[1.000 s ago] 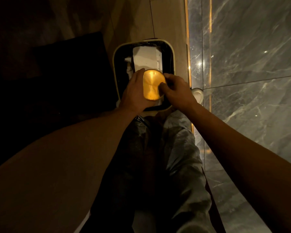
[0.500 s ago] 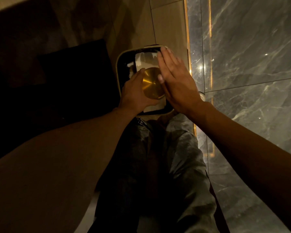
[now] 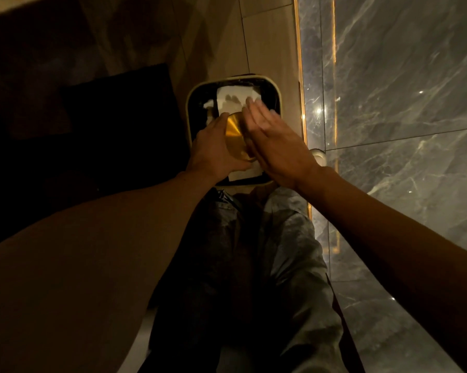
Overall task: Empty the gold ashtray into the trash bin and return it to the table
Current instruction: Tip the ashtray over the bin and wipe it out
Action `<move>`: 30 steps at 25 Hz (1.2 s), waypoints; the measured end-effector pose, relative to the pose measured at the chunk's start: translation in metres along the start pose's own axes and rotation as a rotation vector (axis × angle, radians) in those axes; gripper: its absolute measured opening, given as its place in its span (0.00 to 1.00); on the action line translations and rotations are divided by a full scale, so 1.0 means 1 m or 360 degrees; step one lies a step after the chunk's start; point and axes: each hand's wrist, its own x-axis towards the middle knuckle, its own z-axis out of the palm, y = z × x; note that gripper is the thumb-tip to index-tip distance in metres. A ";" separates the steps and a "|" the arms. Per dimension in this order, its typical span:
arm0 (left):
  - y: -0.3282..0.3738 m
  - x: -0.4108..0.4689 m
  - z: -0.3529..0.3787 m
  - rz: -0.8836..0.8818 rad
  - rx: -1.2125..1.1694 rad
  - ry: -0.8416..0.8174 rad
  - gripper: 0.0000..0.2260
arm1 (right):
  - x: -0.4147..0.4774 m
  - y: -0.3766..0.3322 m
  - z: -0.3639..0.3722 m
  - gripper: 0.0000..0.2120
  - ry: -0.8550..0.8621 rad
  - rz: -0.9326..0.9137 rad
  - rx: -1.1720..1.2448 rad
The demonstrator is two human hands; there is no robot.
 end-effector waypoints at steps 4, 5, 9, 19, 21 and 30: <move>0.005 0.003 0.000 0.0084 -0.0021 0.0029 0.50 | 0.005 -0.008 -0.014 0.26 0.0332 0.0127 0.0214; 0.007 0.005 0.000 0.0102 -0.0004 0.0034 0.50 | 0.005 -0.007 -0.009 0.26 0.0207 0.0090 0.0196; 0.003 0.005 0.003 0.0066 0.0018 0.0030 0.51 | 0.002 -0.008 0.000 0.26 0.0093 0.0072 0.0074; 0.006 0.003 -0.005 0.0101 -0.0092 0.0096 0.44 | 0.014 -0.014 -0.003 0.26 0.0144 0.0071 -0.0011; 0.006 0.005 -0.005 0.0114 -0.0079 0.0105 0.45 | 0.016 -0.015 -0.001 0.26 0.0142 0.0066 0.0003; 0.012 0.003 -0.008 0.0257 -0.0068 0.0151 0.46 | 0.008 -0.010 -0.008 0.28 -0.0036 0.0014 0.0034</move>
